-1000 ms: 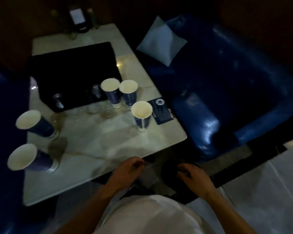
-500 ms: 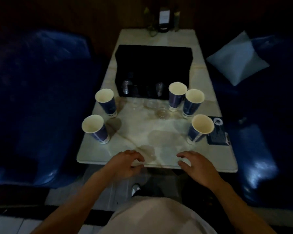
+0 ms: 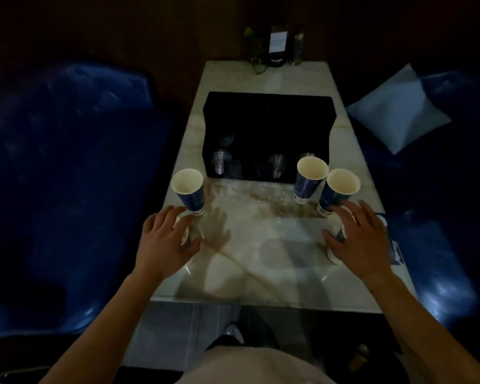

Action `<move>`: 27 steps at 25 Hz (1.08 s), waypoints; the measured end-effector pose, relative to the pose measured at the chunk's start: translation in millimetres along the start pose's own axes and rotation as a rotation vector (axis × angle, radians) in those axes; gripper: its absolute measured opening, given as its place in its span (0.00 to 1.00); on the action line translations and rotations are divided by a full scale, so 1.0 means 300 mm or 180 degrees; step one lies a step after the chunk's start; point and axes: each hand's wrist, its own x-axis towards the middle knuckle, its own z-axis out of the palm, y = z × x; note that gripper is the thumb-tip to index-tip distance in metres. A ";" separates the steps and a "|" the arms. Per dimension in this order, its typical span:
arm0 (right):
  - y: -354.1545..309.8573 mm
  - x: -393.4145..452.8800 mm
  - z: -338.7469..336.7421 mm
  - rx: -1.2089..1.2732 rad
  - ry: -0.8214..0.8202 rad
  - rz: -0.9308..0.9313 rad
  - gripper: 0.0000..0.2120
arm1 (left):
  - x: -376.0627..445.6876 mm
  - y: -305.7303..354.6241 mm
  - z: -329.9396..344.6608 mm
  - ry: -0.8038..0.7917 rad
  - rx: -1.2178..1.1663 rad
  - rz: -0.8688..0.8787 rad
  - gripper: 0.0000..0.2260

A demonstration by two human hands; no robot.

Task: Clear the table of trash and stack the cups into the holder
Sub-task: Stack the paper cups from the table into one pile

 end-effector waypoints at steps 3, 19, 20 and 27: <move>0.063 0.002 0.028 -0.0275 -0.0259 0.0455 0.32 | 0.031 -0.039 0.034 -0.0174 0.0107 -0.0318 0.29; 0.102 -0.025 0.106 0.0061 -0.0956 0.0075 0.36 | 0.064 -0.019 0.152 -0.0743 -0.0177 -0.0512 0.27; 0.086 -0.025 0.114 0.0198 -0.0955 0.0061 0.37 | 0.070 -0.002 0.147 -0.0745 -0.0203 -0.0504 0.28; -0.013 0.000 0.176 0.1750 -0.0943 0.0666 0.43 | 0.140 0.181 0.030 -0.0489 -0.1176 -0.0395 0.30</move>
